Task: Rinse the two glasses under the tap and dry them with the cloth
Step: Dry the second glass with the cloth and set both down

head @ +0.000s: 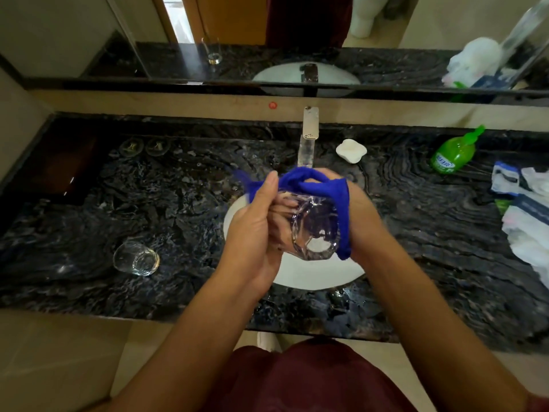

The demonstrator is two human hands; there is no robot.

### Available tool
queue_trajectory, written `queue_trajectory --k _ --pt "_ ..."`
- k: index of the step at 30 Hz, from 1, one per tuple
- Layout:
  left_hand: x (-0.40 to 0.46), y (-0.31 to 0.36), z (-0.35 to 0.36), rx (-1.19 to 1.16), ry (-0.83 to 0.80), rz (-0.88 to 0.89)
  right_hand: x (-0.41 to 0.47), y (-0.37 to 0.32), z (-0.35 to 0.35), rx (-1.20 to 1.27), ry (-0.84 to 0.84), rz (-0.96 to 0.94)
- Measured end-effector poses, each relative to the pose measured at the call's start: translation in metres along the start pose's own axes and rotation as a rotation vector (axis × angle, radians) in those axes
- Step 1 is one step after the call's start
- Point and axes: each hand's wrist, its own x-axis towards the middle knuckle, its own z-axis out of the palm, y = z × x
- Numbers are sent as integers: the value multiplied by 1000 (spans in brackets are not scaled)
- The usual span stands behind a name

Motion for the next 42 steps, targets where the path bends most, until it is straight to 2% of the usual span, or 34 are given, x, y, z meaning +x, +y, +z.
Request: queue_trajectory --k 3,5,9,11,15,20,23,26,27,29,30,33,38,42 --pt "4 0 -1 -84 72 -40 -12 -12 -6 -134 67 -402" --pt "5 2 3 -206 134 -81 -27 -14 -2 -256 53 -612" --pt "5 5 8 -308 118 -116 -39 14 28 -658 67 -802" --pt "2 2 7 -262 115 -54 -36 26 33 -783 129 -846" --pt "6 -2 0 107 191 168 -30 17 33 -637 203 -680" --pt "0 7 2 293 -1 332 -18 -6 26 -363 225 -482" --pt "-1 8 3 337 -61 355 -13 -13 19 -321 259 -404" --pt "-1 12 -3 402 -149 376 -10 -19 15 -114 319 -225" --pt "-2 13 -4 417 -166 377 -12 -20 13 -83 342 -222" --pt "-1 12 -5 428 -139 369 -22 -15 12 -143 304 -371" --pt "-1 11 -4 413 -108 345 -29 -11 15 -209 229 -476" --pt "-1 10 -2 295 -92 245 -40 -4 20 -557 69 -605" --pt "-1 14 -4 495 -182 215 -37 -12 12 -1019 -41 -363" --pt "-1 13 -3 597 -229 196 -30 -18 14 -1060 -55 -215"
